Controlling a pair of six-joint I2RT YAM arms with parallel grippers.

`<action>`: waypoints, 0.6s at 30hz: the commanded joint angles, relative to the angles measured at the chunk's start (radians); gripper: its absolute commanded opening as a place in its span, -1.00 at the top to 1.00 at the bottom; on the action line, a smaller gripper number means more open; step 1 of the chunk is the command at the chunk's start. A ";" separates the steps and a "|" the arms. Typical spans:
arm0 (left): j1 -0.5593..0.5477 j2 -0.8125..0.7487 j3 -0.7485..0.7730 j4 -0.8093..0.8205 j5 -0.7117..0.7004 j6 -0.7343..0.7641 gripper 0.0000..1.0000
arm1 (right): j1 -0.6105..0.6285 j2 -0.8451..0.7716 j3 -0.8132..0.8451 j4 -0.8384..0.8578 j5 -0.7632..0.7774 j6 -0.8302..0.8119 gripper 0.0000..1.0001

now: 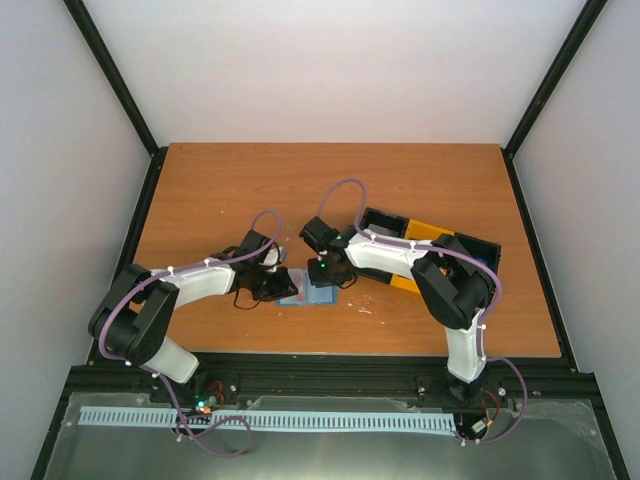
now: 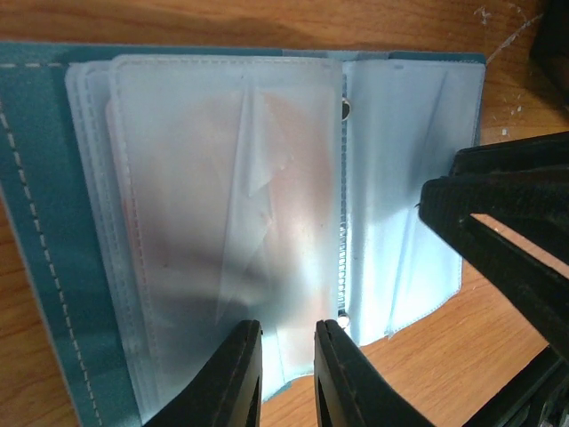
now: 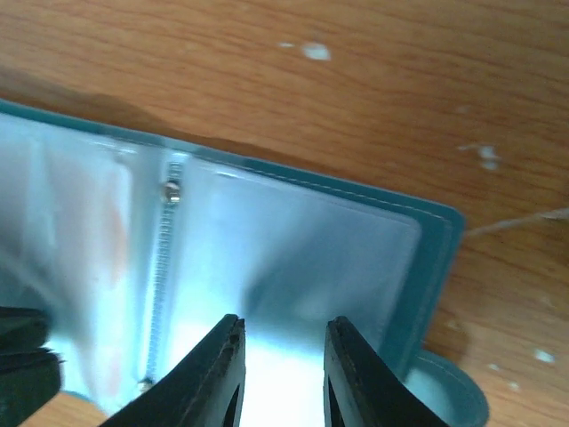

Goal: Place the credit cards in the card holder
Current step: Turn over the card slot in the card holder.

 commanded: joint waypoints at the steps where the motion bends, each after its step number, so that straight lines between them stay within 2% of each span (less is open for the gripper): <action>1: -0.008 0.006 -0.025 -0.037 -0.023 -0.010 0.62 | 0.013 -0.016 0.013 -0.115 0.127 0.017 0.46; 6: -0.007 0.001 -0.030 -0.034 -0.017 -0.012 0.61 | 0.021 0.004 0.041 -0.133 0.149 0.008 0.33; 9: -0.008 -0.007 -0.034 -0.031 -0.016 -0.018 0.61 | 0.037 0.026 0.071 -0.137 0.152 -0.025 0.21; 13: -0.008 -0.012 -0.036 -0.031 -0.019 -0.025 0.61 | 0.064 0.036 0.117 -0.132 0.164 -0.054 -0.06; 18: -0.006 -0.010 -0.037 -0.030 -0.017 -0.045 0.62 | 0.081 0.063 0.146 -0.151 0.185 -0.049 -0.21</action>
